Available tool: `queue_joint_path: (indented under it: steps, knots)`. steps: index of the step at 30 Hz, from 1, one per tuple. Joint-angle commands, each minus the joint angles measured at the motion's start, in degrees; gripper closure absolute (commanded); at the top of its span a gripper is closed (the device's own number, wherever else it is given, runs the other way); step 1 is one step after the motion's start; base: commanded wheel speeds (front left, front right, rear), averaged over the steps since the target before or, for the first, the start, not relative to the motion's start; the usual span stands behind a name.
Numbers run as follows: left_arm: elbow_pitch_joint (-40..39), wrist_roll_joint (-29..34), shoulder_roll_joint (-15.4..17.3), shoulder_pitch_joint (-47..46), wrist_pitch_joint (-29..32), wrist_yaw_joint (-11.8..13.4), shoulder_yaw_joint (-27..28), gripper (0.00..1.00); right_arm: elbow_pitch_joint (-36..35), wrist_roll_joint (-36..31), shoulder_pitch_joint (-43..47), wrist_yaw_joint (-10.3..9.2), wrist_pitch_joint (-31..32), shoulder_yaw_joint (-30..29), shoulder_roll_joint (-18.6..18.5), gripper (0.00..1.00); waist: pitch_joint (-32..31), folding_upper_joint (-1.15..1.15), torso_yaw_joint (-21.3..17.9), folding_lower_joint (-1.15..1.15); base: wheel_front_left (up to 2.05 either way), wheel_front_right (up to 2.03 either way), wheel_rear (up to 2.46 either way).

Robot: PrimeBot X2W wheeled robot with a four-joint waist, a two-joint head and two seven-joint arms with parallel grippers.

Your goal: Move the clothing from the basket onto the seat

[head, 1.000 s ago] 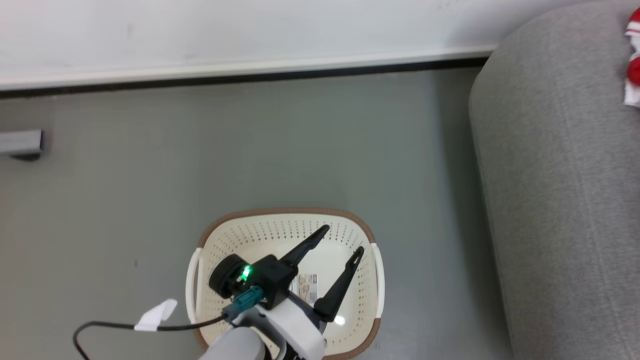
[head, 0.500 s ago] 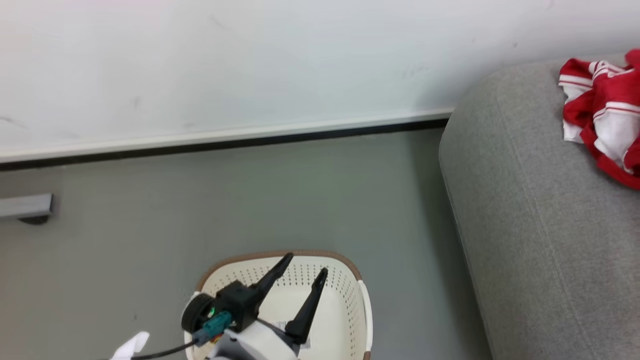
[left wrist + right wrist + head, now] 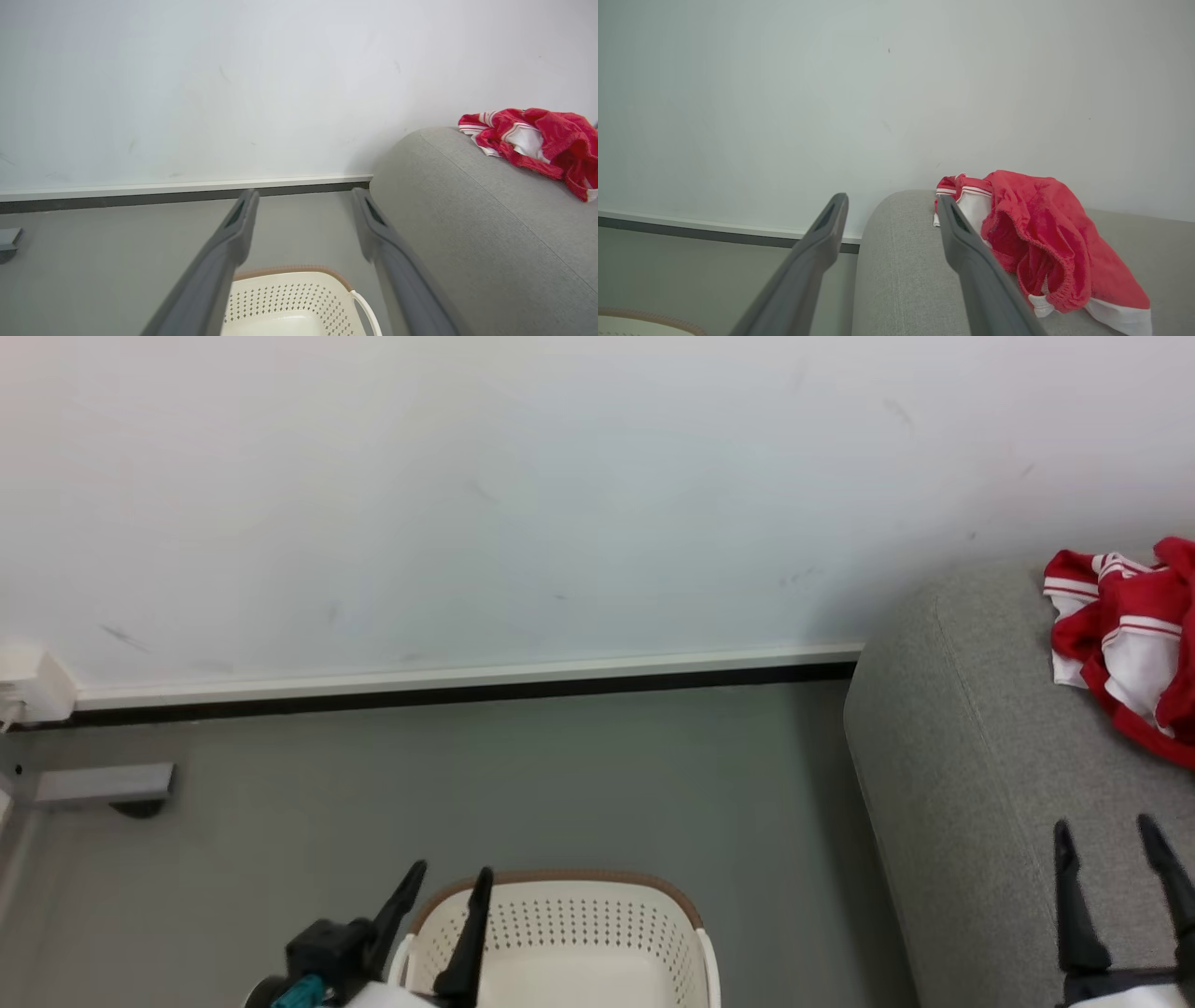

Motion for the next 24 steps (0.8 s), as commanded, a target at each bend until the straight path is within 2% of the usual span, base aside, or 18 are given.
queue_joint_path:
  steps: [1,6,11,19,24]
  knots:
    - [0.6,0.1,0.3,2.0,0.0,0.0,1.5,0.00,-0.8,-0.1,2.4,-0.15,0.0,0.8,0.9,0.00,-2.7,0.00,0.9,0.01,0.00,0.00,0.00]
    - [1.8,1.2,0.7,5.3,0.0,-0.2,6.6,0.00,-3.0,0.3,6.8,-0.15,0.0,4.2,3.5,0.00,-4.5,0.00,1.7,0.01,0.00,0.00,0.00]
    - [3.0,4.0,0.0,6.9,0.0,-1.0,10.6,0.00,-3.4,-0.2,8.8,-0.15,0.0,4.9,4.6,0.00,-5.3,0.00,2.6,0.01,0.00,0.00,0.00]
    - [4.6,7.4,-2.0,8.7,0.0,-3.2,15.1,0.00,-1.3,2.7,9.9,-0.15,0.0,7.7,4.7,0.00,-6.1,0.00,3.1,0.01,0.00,0.00,0.00]
    - [5.0,9.0,-3.4,9.0,0.0,-4.9,16.9,0.00,-0.8,3.1,9.9,-0.15,0.0,7.5,4.7,0.00,-6.2,0.00,3.3,0.01,0.00,0.00,0.00]
